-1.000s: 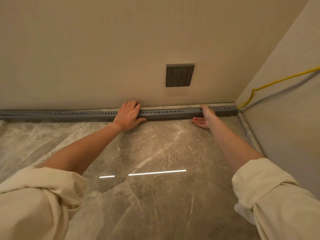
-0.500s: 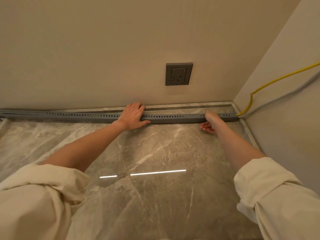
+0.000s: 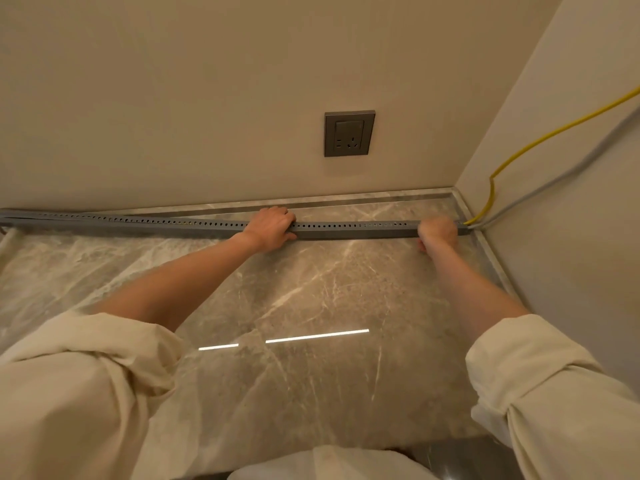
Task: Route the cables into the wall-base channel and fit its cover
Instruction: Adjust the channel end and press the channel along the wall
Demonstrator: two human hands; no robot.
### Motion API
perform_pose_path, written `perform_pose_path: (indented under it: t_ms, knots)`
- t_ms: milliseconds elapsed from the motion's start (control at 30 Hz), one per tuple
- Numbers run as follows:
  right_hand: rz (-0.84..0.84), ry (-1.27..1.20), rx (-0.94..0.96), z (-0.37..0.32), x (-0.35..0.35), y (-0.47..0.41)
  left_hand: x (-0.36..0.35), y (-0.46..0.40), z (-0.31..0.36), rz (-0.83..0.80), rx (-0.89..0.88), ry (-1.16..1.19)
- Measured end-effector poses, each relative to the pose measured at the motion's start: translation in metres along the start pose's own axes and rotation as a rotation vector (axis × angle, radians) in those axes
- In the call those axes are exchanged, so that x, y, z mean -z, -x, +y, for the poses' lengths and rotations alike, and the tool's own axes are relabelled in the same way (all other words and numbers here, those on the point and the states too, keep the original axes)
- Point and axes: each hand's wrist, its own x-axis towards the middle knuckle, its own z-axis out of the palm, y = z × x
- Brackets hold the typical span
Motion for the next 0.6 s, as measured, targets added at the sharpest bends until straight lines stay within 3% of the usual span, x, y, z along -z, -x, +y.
perform_pose_path:
  t_ms: [167,267,400,600]
  knots:
    - [0.164,-0.137,-0.074,0.025,0.021,-0.020,-0.001,0.003,0.004,0.002,-0.045,-0.056]
    - [0.099,-0.166,0.000,0.033,0.033,-0.042,-0.005,0.010,-0.003,0.010,-0.073,-0.021]
    - [0.037,-0.393,-0.013,0.026,0.039,-0.055,-0.005,0.014,-0.013,-0.013,-0.043,0.065]
    - [0.040,-0.401,0.108,0.005,0.038,-0.080,-0.004,0.012,-0.027,-0.043,0.057,0.109]
